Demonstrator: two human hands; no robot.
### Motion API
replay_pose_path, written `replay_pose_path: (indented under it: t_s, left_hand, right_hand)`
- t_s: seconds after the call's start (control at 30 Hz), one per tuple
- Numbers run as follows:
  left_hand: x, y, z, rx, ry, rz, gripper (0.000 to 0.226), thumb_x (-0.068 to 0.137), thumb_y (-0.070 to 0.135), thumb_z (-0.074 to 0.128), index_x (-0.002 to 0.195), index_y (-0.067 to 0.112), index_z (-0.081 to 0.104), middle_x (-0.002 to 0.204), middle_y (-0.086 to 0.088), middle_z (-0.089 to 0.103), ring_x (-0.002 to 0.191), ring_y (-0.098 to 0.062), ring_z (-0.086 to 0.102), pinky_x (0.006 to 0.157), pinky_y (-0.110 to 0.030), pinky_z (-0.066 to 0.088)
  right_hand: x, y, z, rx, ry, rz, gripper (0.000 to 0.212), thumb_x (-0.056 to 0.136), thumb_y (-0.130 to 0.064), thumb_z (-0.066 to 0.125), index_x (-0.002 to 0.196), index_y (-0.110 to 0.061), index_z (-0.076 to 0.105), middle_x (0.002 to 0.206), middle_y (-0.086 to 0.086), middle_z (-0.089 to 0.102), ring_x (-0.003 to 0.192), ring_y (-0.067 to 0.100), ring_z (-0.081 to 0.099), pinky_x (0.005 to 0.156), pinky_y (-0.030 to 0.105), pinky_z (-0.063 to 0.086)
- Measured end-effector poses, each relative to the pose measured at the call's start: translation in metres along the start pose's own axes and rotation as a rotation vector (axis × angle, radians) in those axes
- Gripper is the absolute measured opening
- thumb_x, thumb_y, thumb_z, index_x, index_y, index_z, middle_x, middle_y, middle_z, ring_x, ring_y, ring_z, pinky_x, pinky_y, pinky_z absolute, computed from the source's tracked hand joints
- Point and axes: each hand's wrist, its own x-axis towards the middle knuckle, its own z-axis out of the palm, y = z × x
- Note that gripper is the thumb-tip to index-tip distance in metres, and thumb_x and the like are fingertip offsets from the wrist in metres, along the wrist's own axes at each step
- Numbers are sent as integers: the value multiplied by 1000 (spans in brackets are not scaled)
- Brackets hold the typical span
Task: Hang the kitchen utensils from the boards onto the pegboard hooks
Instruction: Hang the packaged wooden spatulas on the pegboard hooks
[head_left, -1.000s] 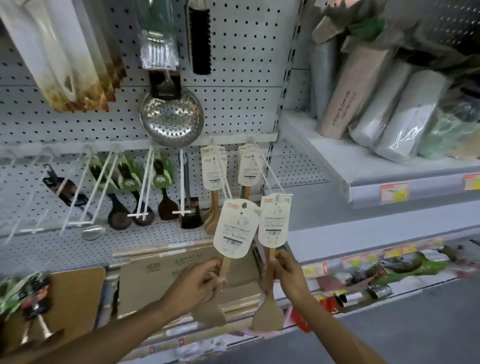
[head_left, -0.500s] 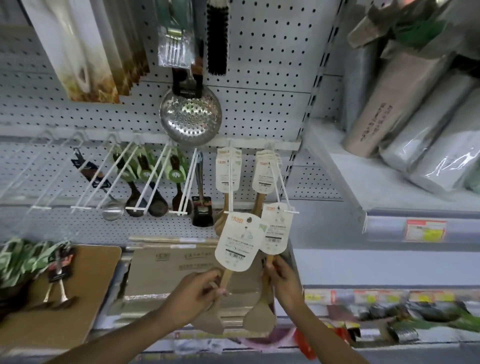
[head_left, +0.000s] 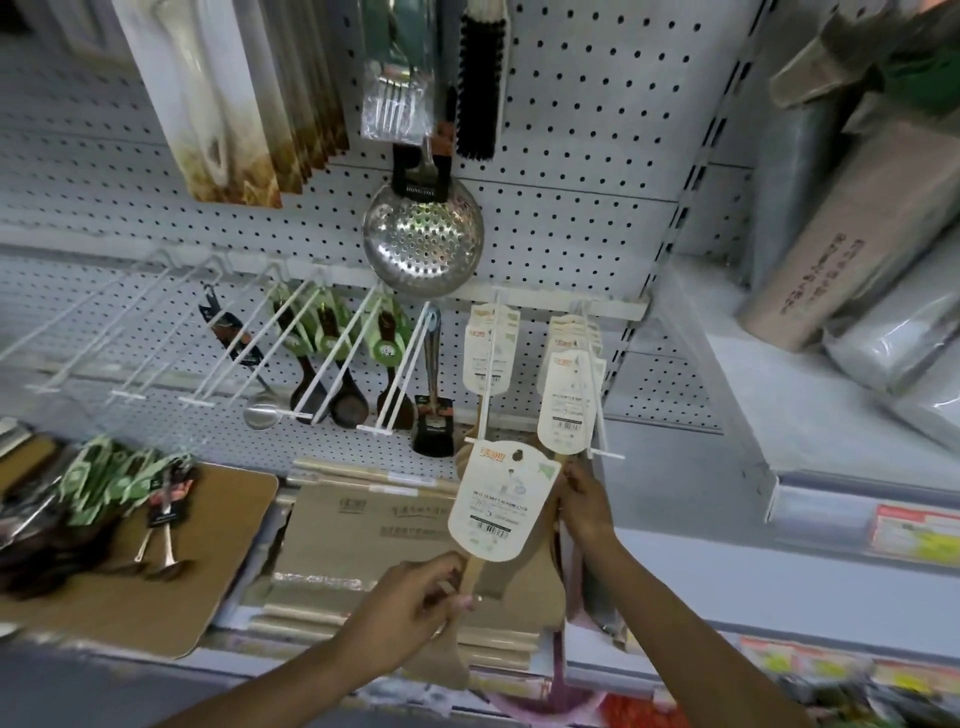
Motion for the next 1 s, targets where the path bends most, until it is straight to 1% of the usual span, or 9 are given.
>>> replay_pose_path:
  t_s: [0.1, 0.23, 0.4, 0.47, 0.53, 0.63, 0.73, 0.87, 1.0]
  left_hand:
    - [-1, 0, 0, -22, 4, -5, 5, 95, 23, 64, 101, 23, 64, 96, 10, 77, 95, -6, 73, 82, -43, 60]
    - [-2, 2, -2, -6, 3, -22, 16, 94, 26, 64, 94, 42, 61, 95, 14, 77, 92, -6, 74, 83, -40, 60]
    - [-1, -4, -1, 2, -2, -34, 3, 94, 28, 63, 97, 28, 63, 94, 16, 77, 87, -6, 74, 81, -40, 60]
    - [-1, -6, 0, -9, 3, -30, 5, 94, 27, 63, 98, 25, 63, 94, 15, 77, 85, -7, 74, 81, -40, 60]
    - [-1, -8, 1, -17, 6, -31, 4, 94, 25, 63, 98, 25, 64, 93, 15, 77, 85, -7, 74, 81, -39, 60]
    - [-1, -17, 4, -21, 13, -44, 4, 94, 23, 62, 99, 23, 63, 92, 14, 77, 85, -8, 74, 81, -39, 59]
    - [0, -24, 11, -31, 8, -53, 8, 94, 23, 62, 100, 29, 62, 93, 14, 76, 82, -12, 74, 77, -40, 60]
    - [-1, -31, 24, -109, 15, -67, 12, 94, 23, 64, 101, 32, 63, 92, 8, 75, 82, -19, 74, 72, -45, 61]
    - [-4, -34, 33, -210, 48, -100, 20, 94, 18, 64, 100, 37, 65, 89, 3, 75, 82, -24, 73, 75, -44, 61]
  right_hand:
    - [12, -2, 2, -33, 2, -4, 20, 97, -15, 55, 86, -17, 72, 82, 2, 74, 83, 24, 70, 86, 48, 55]
    - [16, 0, 2, -21, 8, -15, 31, 97, -13, 54, 72, -22, 70, 72, 2, 73, 72, 25, 67, 73, 39, 53]
    - [14, -1, -3, -74, 120, -27, 29, 88, -50, 54, 104, -27, 62, 96, -2, 70, 87, 19, 66, 67, 29, 50]
    - [1, -7, -5, -41, 175, -89, 4, 89, -28, 57, 93, -28, 56, 87, -3, 64, 84, 22, 63, 63, 26, 45]
    - [-15, -4, -5, -58, 82, -186, 39, 83, 1, 55, 93, -37, 55, 93, -7, 62, 93, 20, 62, 73, 24, 48]
    - [-50, -3, -6, -25, -367, -225, 72, 67, 12, 56, 113, -44, 60, 115, -17, 65, 111, 6, 61, 84, 21, 52]
    - [-81, -7, 5, -20, -676, -79, 63, 73, 3, 74, 125, -27, 56, 120, -10, 69, 114, 11, 63, 95, 30, 53]
    - [-100, -7, 23, 22, -489, -142, 26, 86, -16, 73, 111, -20, 70, 111, -6, 74, 105, 17, 69, 94, 42, 55]
    - [-107, -8, 35, 66, -348, -138, 13, 90, -14, 68, 100, -18, 75, 98, 4, 77, 89, 26, 72, 82, 51, 57]
